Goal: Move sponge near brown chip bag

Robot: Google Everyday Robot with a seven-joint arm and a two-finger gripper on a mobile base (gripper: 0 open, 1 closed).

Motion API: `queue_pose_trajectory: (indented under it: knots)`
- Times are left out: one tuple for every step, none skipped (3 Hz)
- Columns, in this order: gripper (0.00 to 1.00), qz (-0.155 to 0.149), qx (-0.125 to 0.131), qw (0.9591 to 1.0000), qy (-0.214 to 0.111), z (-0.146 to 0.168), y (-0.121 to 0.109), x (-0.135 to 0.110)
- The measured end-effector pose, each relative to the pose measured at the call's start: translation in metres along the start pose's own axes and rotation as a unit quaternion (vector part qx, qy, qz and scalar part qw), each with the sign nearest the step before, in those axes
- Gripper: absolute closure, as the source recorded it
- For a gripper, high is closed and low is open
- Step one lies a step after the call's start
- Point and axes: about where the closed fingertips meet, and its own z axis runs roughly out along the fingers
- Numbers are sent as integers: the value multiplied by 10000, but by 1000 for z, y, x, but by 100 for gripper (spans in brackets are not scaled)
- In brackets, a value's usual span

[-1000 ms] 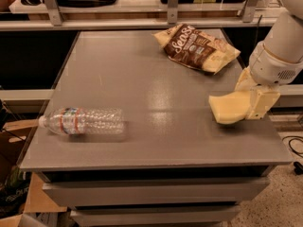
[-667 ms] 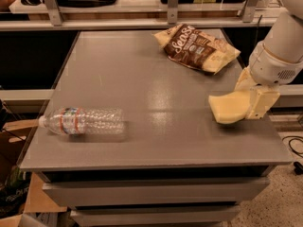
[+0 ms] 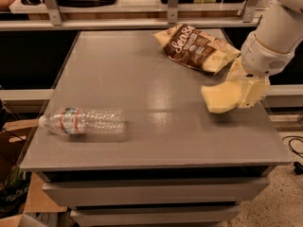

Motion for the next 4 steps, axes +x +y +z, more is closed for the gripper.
queue_pose_trajectory:
  knots:
    - [100, -198, 102, 9997, -61, -2, -20, -11]
    - [100, -420, 226, 9988, -109, -6, -38, -27]
    - [100, -676, 315, 9971, -135, -8, -56, -46]
    - [100, -737, 395, 9964, -107, -5, -75, -56]
